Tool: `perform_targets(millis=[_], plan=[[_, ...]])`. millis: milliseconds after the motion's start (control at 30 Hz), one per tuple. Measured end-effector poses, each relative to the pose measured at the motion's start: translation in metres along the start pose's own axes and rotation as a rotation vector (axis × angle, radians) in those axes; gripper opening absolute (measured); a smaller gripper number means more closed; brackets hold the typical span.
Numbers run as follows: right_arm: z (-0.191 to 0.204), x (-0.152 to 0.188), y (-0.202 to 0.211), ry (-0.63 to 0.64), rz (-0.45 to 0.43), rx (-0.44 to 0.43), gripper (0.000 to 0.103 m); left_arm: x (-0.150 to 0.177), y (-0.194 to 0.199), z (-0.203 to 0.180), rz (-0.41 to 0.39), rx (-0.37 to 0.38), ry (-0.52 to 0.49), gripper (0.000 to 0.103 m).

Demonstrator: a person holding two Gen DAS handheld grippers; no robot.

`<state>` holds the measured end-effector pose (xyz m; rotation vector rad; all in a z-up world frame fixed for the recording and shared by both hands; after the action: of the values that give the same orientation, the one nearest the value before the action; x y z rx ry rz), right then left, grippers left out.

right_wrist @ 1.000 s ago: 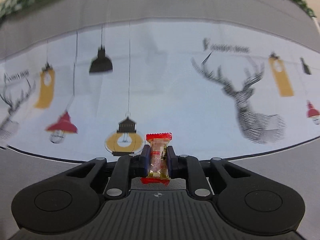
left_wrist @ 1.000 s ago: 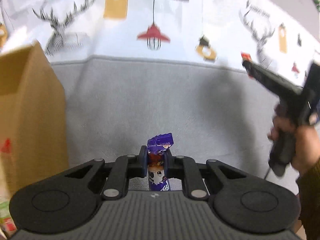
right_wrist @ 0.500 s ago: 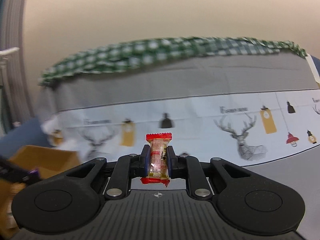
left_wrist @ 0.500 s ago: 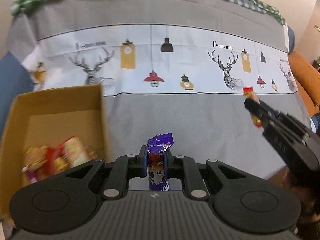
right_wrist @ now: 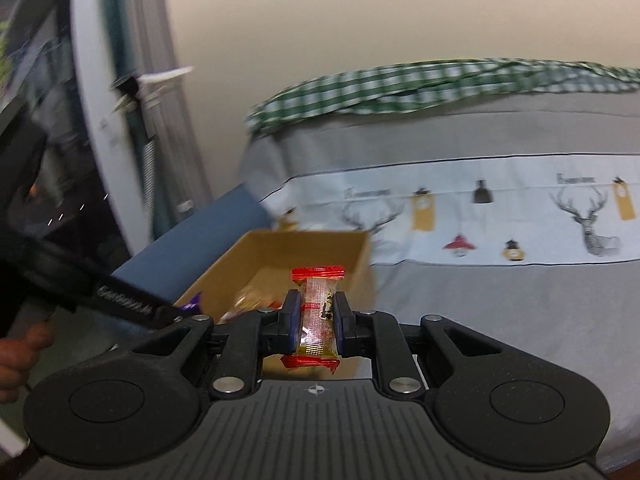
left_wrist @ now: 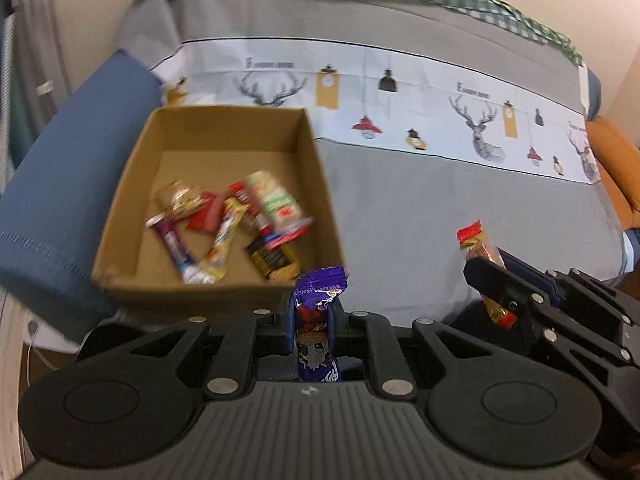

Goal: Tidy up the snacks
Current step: 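Carry the purple candy bar and red candy toward the box with both tools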

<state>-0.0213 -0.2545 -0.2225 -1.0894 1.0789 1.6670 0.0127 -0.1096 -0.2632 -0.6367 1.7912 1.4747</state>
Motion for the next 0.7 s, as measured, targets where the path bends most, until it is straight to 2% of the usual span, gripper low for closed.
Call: perform_targets(millis=[67, 267, 500, 700], plan=[[0.019, 0.005, 0.006, 0.022, 0.018, -0.027, 0.017, 0.01, 0.01, 0.008, -0.002, -0.014, 0.011, 0.016], [0.045, 0.005, 0.016, 0.075, 0.033, -0.036, 0.017, 0.029, 0.034, 0.022, -0.018, -0.012, 0.057, 0.016], [0.072, 0.002, 0.023, 0.156, 0.034, -0.082, 0.017, 0.026, 0.046, 0.029, -0.052, -0.01, 0.087, 0.016], [0.077, -0.002, 0.024, 0.18, 0.028, -0.08, 0.017, 0.024, 0.047, 0.029, -0.06, 0.001, 0.085, 0.016]])
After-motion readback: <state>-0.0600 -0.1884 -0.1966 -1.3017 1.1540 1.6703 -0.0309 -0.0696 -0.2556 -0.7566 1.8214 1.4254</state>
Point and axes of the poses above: each gripper's, at about its wrist camera, not at the fingertips, and y roughly against the way its jaws point, z to its left, x to its underside, the point moved 10 cm from there along -y, roughly the way its jaws point, and after that the axes turned 14 degrees about -z, right-handed, at the moved point
